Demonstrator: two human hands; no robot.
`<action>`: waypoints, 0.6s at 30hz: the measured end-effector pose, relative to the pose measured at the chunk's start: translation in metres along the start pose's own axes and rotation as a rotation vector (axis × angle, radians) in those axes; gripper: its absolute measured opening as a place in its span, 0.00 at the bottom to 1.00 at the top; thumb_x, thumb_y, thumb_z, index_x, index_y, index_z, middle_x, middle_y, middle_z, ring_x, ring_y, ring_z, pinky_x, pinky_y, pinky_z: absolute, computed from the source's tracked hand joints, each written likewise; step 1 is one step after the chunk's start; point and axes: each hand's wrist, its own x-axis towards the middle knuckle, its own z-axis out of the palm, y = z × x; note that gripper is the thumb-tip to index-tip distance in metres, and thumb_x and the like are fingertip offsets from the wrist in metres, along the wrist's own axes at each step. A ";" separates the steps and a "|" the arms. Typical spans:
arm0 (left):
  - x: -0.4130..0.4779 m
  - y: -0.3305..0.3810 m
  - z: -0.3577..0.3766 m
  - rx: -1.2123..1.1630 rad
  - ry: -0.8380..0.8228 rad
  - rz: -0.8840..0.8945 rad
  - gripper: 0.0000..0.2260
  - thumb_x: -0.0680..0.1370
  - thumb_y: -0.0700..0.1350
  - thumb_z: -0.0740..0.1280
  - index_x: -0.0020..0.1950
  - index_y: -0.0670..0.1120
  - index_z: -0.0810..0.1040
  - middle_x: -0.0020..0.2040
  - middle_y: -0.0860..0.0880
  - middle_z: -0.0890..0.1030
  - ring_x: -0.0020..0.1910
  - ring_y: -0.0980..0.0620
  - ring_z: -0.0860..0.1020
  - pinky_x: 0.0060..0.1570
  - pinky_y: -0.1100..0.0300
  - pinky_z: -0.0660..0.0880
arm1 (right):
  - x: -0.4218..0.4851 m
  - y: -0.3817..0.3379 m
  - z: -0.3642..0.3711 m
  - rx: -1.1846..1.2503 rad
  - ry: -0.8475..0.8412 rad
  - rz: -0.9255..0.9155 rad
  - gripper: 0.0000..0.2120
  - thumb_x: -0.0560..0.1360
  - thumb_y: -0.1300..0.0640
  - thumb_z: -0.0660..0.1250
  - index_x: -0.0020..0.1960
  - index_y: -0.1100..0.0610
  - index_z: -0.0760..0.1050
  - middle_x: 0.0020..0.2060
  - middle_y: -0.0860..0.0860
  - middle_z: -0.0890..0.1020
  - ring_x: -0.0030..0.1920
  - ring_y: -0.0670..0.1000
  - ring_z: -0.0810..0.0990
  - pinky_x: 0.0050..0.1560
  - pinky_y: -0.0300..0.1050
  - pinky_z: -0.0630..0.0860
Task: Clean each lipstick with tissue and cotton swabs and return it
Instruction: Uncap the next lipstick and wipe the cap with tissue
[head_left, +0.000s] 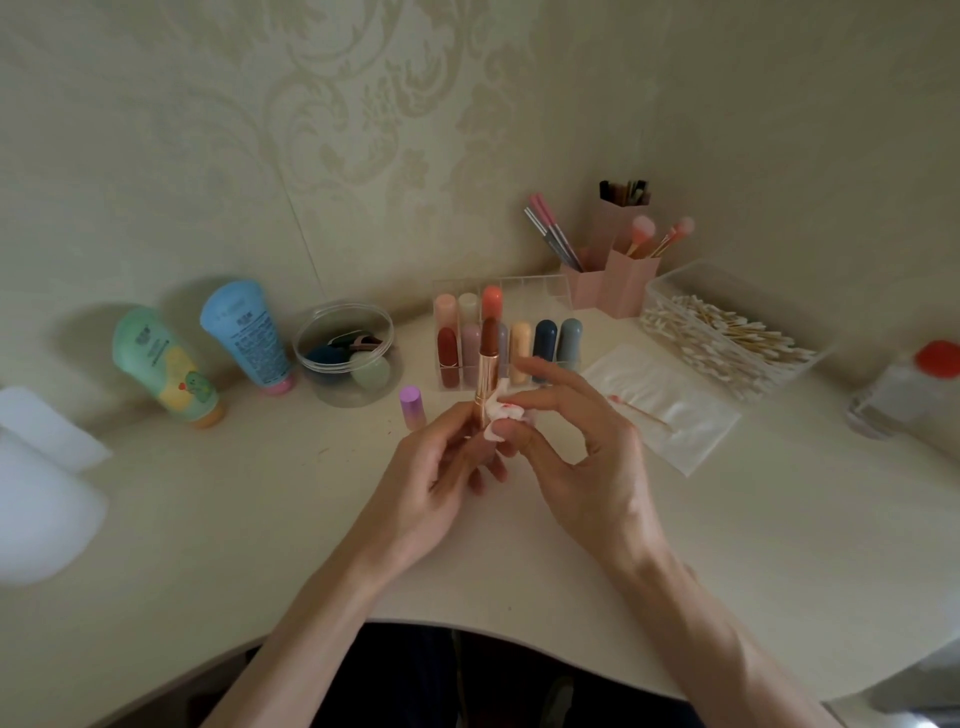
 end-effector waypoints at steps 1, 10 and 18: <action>0.000 0.001 0.000 0.008 -0.004 0.005 0.12 0.86 0.43 0.62 0.68 0.46 0.79 0.46 0.47 0.85 0.43 0.46 0.84 0.41 0.51 0.81 | 0.000 -0.002 0.000 0.083 -0.026 0.049 0.08 0.75 0.63 0.78 0.52 0.54 0.87 0.58 0.44 0.86 0.62 0.48 0.84 0.65 0.47 0.79; 0.001 -0.002 0.001 -0.076 0.032 -0.018 0.08 0.83 0.38 0.65 0.62 0.41 0.78 0.44 0.48 0.85 0.37 0.51 0.80 0.41 0.65 0.74 | -0.002 -0.007 -0.001 0.026 0.043 0.000 0.09 0.73 0.63 0.79 0.52 0.55 0.87 0.47 0.44 0.88 0.48 0.49 0.86 0.53 0.36 0.78; 0.001 -0.001 -0.001 -0.085 -0.033 0.013 0.05 0.84 0.38 0.63 0.59 0.39 0.74 0.44 0.45 0.83 0.38 0.47 0.78 0.43 0.63 0.74 | -0.004 -0.004 0.000 -0.198 0.030 -0.203 0.07 0.76 0.64 0.78 0.54 0.59 0.87 0.50 0.49 0.85 0.49 0.44 0.84 0.53 0.38 0.79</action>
